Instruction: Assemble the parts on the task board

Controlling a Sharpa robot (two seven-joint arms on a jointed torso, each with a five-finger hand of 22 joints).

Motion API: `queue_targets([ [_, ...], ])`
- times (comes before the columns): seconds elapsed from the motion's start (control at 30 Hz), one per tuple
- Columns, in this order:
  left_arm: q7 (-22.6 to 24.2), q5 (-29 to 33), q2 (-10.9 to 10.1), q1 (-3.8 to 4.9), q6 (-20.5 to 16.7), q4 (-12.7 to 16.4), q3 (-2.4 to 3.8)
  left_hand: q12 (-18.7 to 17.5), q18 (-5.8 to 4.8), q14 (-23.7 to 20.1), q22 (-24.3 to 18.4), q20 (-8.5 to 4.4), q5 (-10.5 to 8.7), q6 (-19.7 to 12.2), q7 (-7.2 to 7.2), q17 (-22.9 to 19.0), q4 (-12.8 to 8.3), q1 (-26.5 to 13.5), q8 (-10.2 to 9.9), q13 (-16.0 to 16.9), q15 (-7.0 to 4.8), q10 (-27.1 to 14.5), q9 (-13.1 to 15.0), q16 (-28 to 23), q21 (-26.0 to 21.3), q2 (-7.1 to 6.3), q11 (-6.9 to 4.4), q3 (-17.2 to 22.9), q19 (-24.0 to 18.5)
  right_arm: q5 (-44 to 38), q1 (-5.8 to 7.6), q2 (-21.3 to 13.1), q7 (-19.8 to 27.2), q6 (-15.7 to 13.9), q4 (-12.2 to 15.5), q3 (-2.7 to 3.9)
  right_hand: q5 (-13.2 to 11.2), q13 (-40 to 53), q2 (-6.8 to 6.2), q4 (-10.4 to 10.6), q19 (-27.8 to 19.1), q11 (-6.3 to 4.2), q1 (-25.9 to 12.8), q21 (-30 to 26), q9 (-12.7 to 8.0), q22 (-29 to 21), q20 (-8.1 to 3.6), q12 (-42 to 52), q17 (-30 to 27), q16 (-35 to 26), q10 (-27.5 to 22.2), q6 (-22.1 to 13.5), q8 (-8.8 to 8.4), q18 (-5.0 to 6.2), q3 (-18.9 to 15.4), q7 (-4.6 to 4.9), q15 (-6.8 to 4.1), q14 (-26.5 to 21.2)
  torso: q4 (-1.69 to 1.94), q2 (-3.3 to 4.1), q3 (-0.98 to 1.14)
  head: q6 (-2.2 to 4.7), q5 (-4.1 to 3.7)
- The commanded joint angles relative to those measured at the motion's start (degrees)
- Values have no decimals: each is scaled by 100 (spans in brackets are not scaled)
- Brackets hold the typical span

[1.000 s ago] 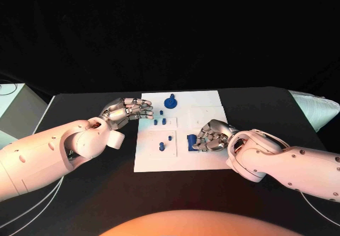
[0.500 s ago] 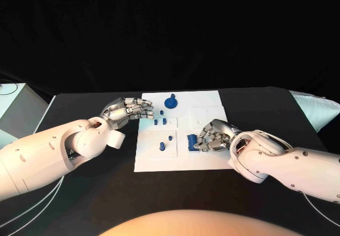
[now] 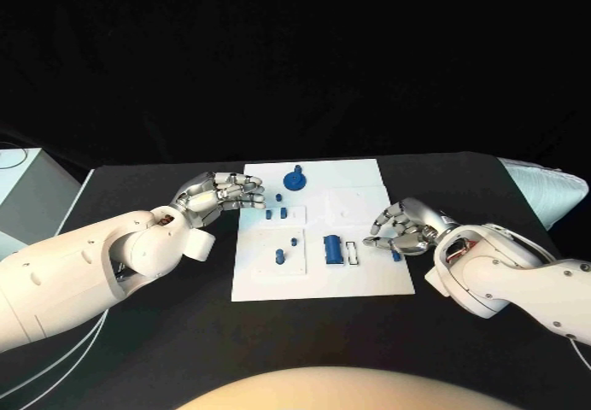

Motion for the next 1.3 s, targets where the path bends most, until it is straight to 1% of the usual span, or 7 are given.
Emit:
queue_targets([
  [0.03, 33, 33, 3, -2, 88, 18, 5, 6, 65, 36, -5, -12, 31, -11, 0, 6, 32, -14, -29, 6, 10, -38, -7, -17, -21, 55, -5, 12, 44, 2, 11, -149, 199, 3, -82, 0, 15, 1507, 6, -10, 508, 61, -70, 28, -26, 1380, 49, 12, 1508, 37, 598, -31, -53, -61, 34, 19, 55, 608, -1, 1, 3, 19, -43],
  [0.2, 37, 33, 6, -3, 90, 17, 5, 6, 65, 36, -5, -12, 31, -11, 0, 6, 32, -14, -29, 6, 10, -38, -7, -17, -21, 55, -5, 12, 44, -230, 16, -370, 34, 176, -212, 0, 0, 1507, -31, -7, 512, 100, -84, 39, -108, 1386, 82, 12, 1508, 37, 598, -54, -179, -64, 21, 61, 88, 608, 5, 2, 7, 28, -89],
  [0.5, 43, 34, 22, -4, 99, 8, 5, 6, 65, 36, -5, -12, 31, -11, 0, 6, 32, -14, -29, 6, 10, -38, -7, -17, -21, 55, -5, 12, 44, -621, -16, -501, -423, 389, -303, -4, -19, 1507, -76, 4, 510, 109, -180, 34, -160, 1385, 106, 12, 1508, 37, 598, 31, -233, -62, -40, 65, 104, 608, 18, 4, 9, 36, -124],
  [0.63, 43, 34, 23, -4, 102, 4, 5, 5, 64, 45, -22, -13, 29, -11, -1, 20, 33, -15, -30, 5, 10, -37, -8, -37, -42, 50, -5, 6, 61, -752, -78, -469, -650, 458, -346, -10, -33, 1507, -105, 8, 512, 98, -280, 38, -189, 1388, 112, 12, 1508, 37, 598, 118, -252, -63, -100, 48, 99, 608, 24, 7, -1, 31, -122],
  [0.8, 44, 34, 20, -5, 102, 2, 5, 5, 64, 45, -22, -13, 29, -11, -1, 20, 33, -15, -30, 5, 10, -37, -8, -37, -42, 50, -5, 6, 61, -810, -133, -387, -771, 509, -383, -14, -4, 1507, -119, 12, 510, 86, -363, 31, -206, 1386, 109, 12, 1508, 37, 598, 172, -261, -61, -145, 34, 90, 608, 26, 14, 3, 28, -118],
  [1.0, 41, 34, 14, -6, 97, 5, 5, 5, 64, 45, -22, -13, 29, -11, -1, 20, 33, -15, -30, 5, 10, -37, -8, -37, -42, 50, -5, 6, 61, -840, -193, -291, -855, 574, -439, -17, 10, 1507, -114, 13, 511, 79, -421, 32, -214, 1387, 106, 12, 1508, 37, 598, 207, -263, -61, -165, 24, 85, 608, 33, 14, -2, 18, -108],
  [1.3, 40, 34, 8, -7, 97, 5, 5, 5, 64, 45, -22, -13, 29, -11, -1, 20, 33, -15, -30, 5, 10, -37, -8, -37, -42, 50, -5, 6, 61, -871, -252, -197, -890, 623, -446, -19, 34, 1507, -92, 5, 517, 59, -435, 53, -218, 1396, 98, 12, 1508, 37, 598, 278, -249, -66, -159, -1, 71, 608, 14, 10, 5, -3, -93],
])
